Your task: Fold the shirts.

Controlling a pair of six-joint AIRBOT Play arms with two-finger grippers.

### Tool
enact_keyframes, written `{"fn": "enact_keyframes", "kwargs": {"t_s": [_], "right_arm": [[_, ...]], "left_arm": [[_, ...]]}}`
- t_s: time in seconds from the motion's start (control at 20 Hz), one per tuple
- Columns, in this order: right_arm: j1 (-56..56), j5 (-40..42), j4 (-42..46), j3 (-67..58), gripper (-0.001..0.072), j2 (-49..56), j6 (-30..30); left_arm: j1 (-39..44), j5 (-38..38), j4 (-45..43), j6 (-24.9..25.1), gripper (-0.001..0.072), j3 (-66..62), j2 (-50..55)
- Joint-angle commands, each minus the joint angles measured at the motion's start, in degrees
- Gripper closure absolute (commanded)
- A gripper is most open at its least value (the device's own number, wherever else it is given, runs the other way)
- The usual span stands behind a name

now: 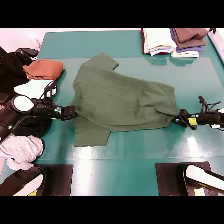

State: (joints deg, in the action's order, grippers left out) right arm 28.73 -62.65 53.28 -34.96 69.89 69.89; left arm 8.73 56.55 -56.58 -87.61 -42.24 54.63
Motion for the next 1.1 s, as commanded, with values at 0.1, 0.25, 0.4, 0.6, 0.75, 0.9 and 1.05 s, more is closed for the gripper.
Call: {"fn": "enact_keyframes", "kwargs": {"t_s": [0.1,0.25,0.4,0.6,0.75,0.9,1.05], "right_arm": [[-5.33,-3.91,-0.28,-10.29,0.0696,-9.7,-1.51],[-6.88,-6.05,-1.25,-25.35,0.0696,-18.6,-1.14],[-7.34,-5.73,-0.94,-43.06,0.0696,-24.44,1.53],[-7.34,-6.29,-0.55,-63.91,0.0697,-26.25,2.36],[-7.34,-10.58,5.64,-76.78,0.0697,-23.5,7.15],[-7.34,-19.12,9.81,-85.92,0.0697,-18.34,9.25],[-7.34,-23.41,9.75,-85.0,0.0697,-13.64,10.73]], "left_arm": [[-0.02,0.28,-2.4,-2.25,0.0687,-9.18,-6.67],[-0.02,1.9,-5.49,-2.45,0.0687,-26.45,-12.35],[-0.02,1.51,-7.43,-2.4,0.0687,-48.11,-14.75],[-0.02,0.87,-10.45,-2.43,0.0688,-69.68,-14.75],[-0.02,0.52,-13.62,-2.45,0.0688,-74.9,-14.75],[-0.02,4.13,-17.53,-3.96,0.0687,-74.31,-12.41],[-0.02,10.67,-18.23,-4.09,0.0686,-70.44,-5.84]]}}
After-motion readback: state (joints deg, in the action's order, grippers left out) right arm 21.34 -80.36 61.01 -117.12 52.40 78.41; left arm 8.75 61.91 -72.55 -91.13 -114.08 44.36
